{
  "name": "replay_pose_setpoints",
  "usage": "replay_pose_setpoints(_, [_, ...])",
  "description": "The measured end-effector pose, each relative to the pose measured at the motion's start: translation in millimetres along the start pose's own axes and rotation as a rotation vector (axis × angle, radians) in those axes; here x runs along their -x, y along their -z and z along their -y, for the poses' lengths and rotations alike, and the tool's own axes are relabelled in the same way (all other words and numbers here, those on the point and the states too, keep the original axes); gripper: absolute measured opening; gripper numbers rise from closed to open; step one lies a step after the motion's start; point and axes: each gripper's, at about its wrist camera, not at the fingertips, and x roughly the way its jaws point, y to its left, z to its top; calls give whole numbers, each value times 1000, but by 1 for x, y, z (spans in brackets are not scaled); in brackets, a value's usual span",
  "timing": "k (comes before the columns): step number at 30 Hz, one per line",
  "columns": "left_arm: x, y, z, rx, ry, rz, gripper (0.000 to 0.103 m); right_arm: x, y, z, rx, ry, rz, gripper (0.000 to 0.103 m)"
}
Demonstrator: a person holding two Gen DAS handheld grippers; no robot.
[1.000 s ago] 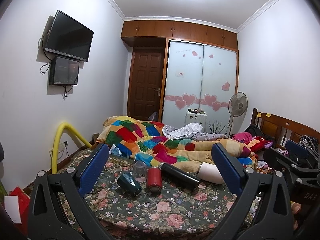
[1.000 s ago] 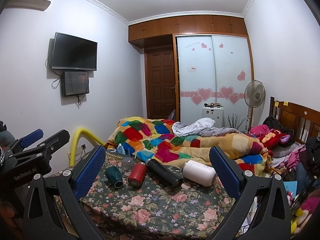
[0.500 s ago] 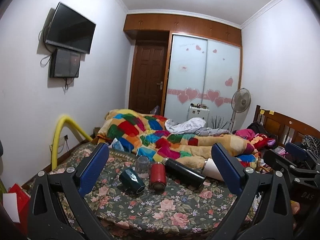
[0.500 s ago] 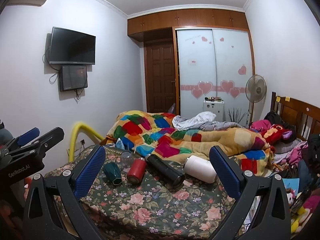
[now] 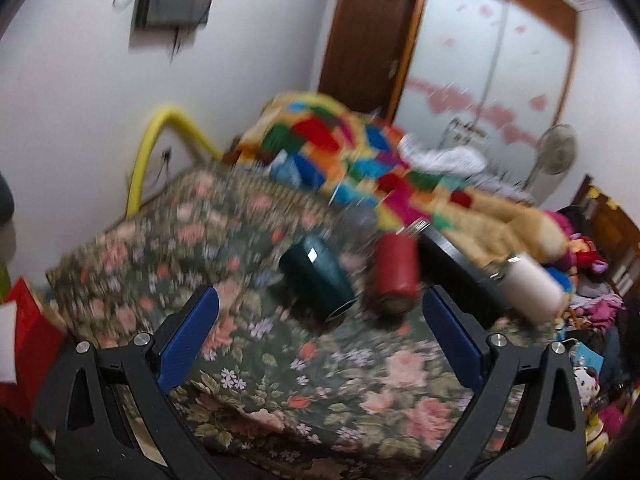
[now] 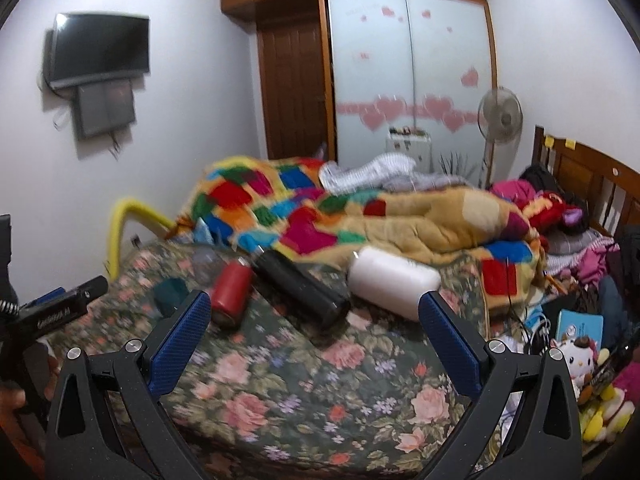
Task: Flip cup upright
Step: 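Move the left gripper to the tipped teal mug and close on it, then lift the teal mug with the left gripper and carry it toward the right gripper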
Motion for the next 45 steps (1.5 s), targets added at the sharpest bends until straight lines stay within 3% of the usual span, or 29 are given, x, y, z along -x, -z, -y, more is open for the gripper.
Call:
replay_pose_setpoints(5, [-61, 5, -4, -1, -35, -113, 96, -33, 13, 11, 5, 25, -101, 103])
replay_pose_setpoints(11, [-125, 3, 2, 27, -54, -215, 88, -54, 17, 16, -11, 36, -157, 103])
replay_pose_setpoints(14, [-146, 1, 3, 59, -62, -244, 83, -62, 17, 16, -9, 41, -164, 103])
replay_pose_setpoints(22, [-184, -2, 3, 122, -31, -308, 83, -73, 18, 19, -20, 37, -186, 103])
replay_pose_setpoints(29, [-191, 4, 1, 167, -14, -319, 81, -72, 19, 18, -10, 38, -189, 103])
replay_pose_setpoints(39, [-172, 12, 6, 54, -93, -306, 72, -56, 18, 16, -3, 32, -170, 103])
replay_pose_setpoints(45, [-133, 26, 5, -14, -61, -307, 68, -44, 14, 12, 3, 21, -143, 103])
